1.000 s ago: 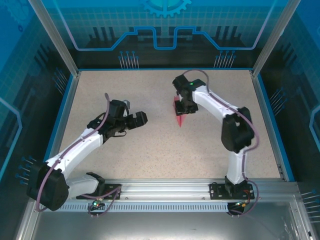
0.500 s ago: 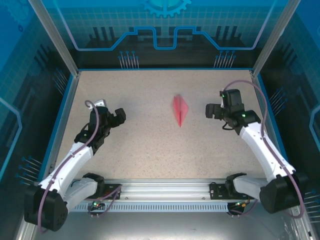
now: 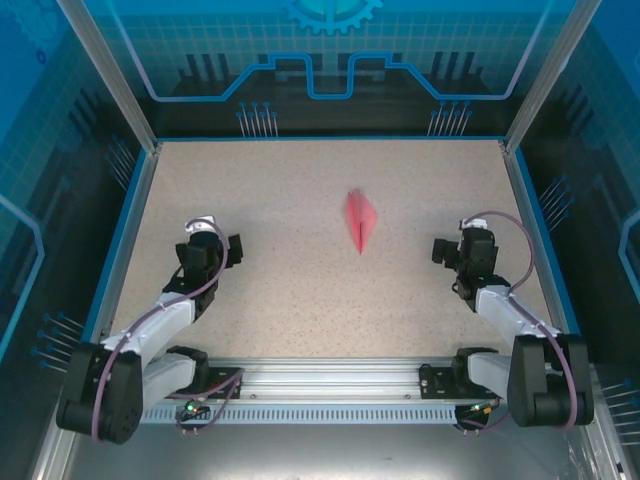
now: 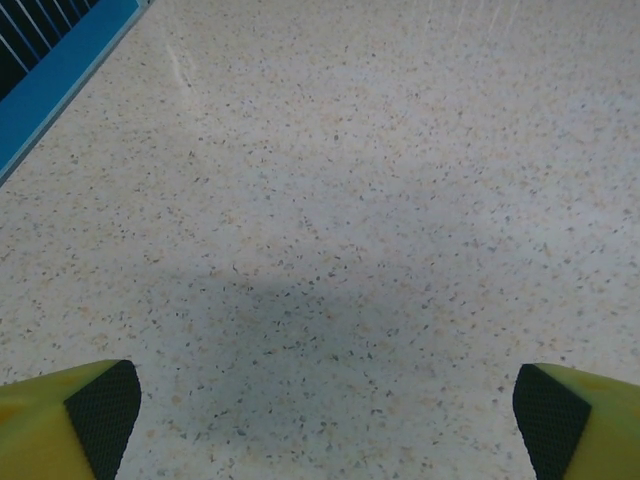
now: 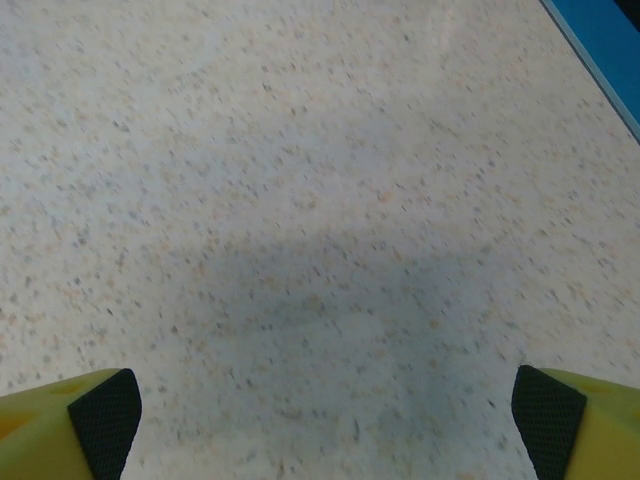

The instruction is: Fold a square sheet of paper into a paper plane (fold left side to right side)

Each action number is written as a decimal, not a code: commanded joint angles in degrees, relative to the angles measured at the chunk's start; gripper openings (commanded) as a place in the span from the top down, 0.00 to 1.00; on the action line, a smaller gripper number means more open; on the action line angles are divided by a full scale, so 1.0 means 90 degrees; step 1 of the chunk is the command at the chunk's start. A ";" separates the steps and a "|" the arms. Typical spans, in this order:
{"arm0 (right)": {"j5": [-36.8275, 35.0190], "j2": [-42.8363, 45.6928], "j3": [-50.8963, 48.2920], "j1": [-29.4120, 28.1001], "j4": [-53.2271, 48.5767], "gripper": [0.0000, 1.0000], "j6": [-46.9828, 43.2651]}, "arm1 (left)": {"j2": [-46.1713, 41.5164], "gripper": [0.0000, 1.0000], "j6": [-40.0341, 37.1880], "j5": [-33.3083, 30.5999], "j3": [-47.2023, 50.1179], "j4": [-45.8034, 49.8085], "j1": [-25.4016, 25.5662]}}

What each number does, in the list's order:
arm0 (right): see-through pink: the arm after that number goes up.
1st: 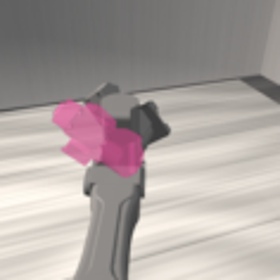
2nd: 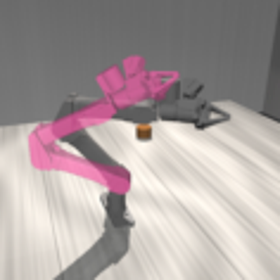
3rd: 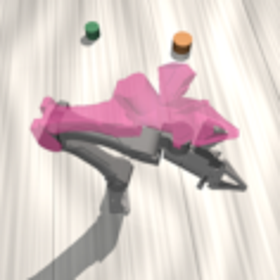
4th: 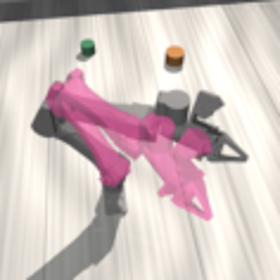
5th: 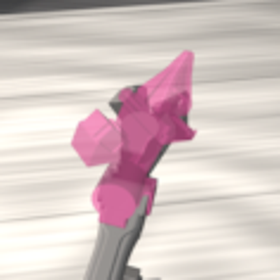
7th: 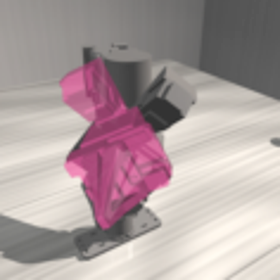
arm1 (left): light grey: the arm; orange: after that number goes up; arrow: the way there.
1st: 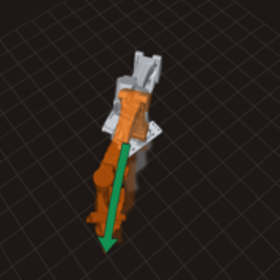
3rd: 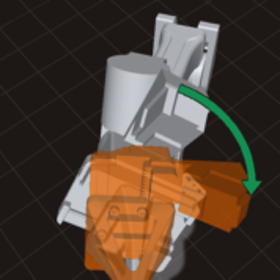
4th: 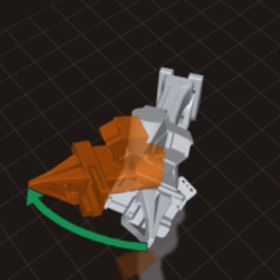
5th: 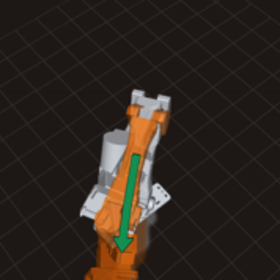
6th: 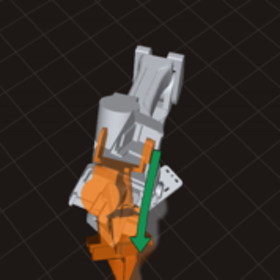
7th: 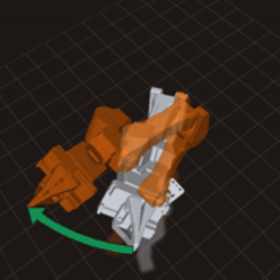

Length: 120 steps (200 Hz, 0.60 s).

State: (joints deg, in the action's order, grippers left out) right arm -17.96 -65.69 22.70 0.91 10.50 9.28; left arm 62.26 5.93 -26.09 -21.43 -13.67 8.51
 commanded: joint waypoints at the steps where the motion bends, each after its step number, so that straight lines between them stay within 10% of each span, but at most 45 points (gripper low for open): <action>1: 0.0470 -0.0280 -0.0158 0.0078 0.1735 0.01 -0.0206 | 0.0333 0.01 -0.0385 0.0356 0.0249 -0.1379 -0.0168; 120: 0.1270 -0.2280 0.0164 -0.0526 0.3740 0.01 -0.1008 | 0.2295 0.01 -0.0442 0.2268 0.0277 -0.4075 -0.0956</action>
State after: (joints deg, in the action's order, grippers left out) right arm -8.62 -86.02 22.83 -4.29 39.09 2.22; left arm 78.56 1.54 -9.85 -18.57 -42.83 0.60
